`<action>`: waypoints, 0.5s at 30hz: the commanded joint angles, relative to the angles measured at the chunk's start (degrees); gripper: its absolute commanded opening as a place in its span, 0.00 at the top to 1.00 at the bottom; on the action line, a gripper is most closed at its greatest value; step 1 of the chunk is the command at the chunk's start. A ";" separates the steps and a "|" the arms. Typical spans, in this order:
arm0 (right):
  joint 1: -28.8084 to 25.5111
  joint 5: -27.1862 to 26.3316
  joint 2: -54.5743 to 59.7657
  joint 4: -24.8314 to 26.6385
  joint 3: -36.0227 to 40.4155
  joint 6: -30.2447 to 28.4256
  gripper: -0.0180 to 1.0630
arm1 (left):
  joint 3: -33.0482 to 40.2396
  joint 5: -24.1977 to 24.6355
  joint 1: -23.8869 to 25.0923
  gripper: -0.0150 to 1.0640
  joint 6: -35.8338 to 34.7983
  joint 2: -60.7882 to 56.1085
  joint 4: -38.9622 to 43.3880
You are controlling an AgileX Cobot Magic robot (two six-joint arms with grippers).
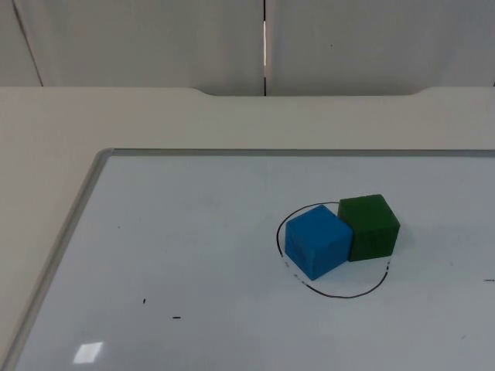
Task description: Push the two cubes into the marked area.
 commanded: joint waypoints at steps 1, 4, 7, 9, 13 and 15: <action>-0.07 -0.22 -0.13 0.00 0.12 -0.10 0.31 | 0.24 -0.61 0.17 0.19 -0.25 -0.18 0.12; -0.07 -0.22 -0.13 0.00 0.12 -0.10 0.28 | 0.24 -0.61 0.17 0.04 -0.25 -0.18 0.12; -0.07 -0.22 -0.13 0.00 0.12 -0.10 0.28 | 0.24 -0.61 0.17 0.01 -0.25 -0.18 0.12; -0.07 -0.22 -0.13 0.00 0.12 -0.10 0.28 | 0.24 -0.61 0.17 0.01 -0.25 -0.18 0.12; -0.07 -0.22 -0.13 0.00 0.12 -0.10 0.28 | 0.24 -0.61 0.17 0.01 -0.25 -0.18 0.12; -0.07 -0.22 -0.13 0.00 0.12 -0.10 0.28 | 0.24 -0.61 0.17 0.01 -0.25 -0.18 0.12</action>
